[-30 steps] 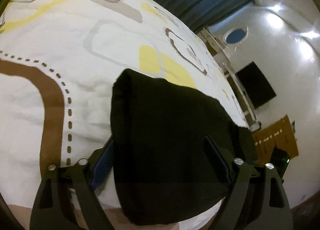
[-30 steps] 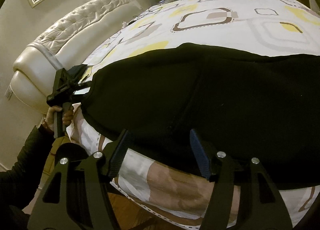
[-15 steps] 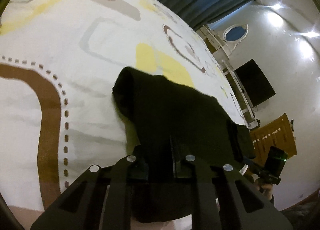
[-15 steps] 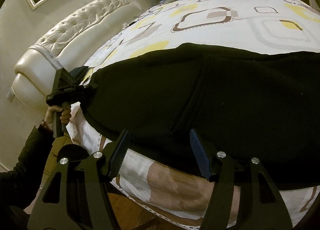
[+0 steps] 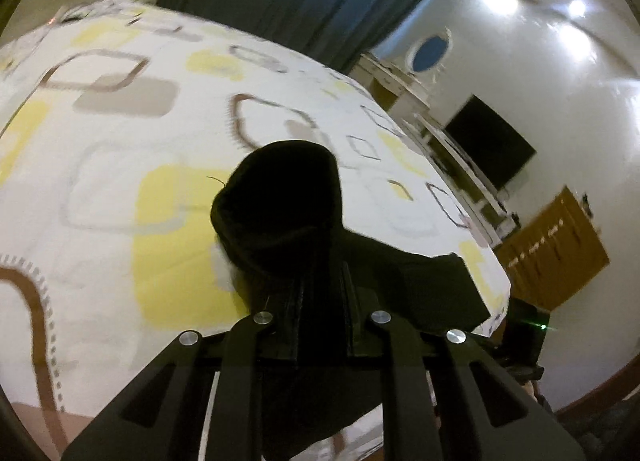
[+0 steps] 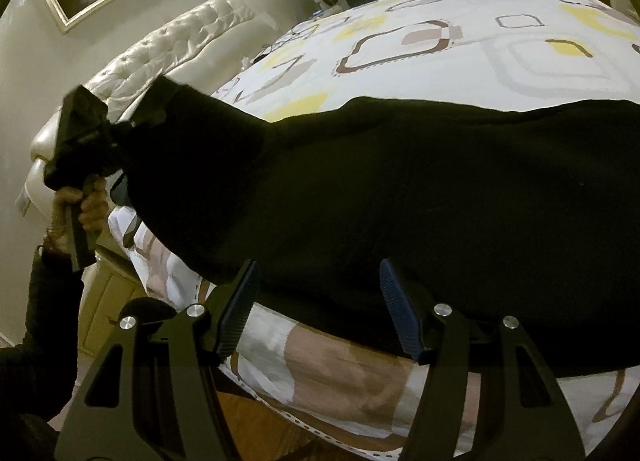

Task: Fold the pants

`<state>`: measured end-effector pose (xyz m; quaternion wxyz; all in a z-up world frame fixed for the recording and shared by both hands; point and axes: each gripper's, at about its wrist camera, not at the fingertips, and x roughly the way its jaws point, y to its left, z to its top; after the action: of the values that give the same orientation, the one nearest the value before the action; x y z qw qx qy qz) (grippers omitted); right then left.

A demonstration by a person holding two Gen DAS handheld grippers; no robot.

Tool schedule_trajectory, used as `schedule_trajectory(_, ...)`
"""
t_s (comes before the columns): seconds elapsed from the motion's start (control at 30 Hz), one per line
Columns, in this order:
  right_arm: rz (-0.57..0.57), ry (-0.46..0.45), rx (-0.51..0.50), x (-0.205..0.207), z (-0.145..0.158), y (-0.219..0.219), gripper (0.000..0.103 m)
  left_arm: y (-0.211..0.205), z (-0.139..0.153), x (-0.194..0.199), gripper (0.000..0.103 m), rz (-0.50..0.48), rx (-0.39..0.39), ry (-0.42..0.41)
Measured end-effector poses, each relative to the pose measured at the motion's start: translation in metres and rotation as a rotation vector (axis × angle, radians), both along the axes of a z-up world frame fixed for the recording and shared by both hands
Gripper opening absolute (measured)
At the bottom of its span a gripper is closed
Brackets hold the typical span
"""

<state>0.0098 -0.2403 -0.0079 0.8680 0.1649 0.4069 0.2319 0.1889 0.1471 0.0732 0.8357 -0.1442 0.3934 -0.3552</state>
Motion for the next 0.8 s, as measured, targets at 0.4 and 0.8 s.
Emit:
schedule_trajectory(0.4, -0.093, -0.023, 0.053, -0.012, 0.003, -0.051, 0.062, -0.122, 0.021, -0.008, 0.016, -0.169, -0.001, -0.021)
schedule_trajectory(0.8, -0.175, -0.043, 0.119, -0.03, 0.005, -0.1, 0.062, -0.219, 0.001, -0.014, 0.017, -0.246, 0.064, 0.009)
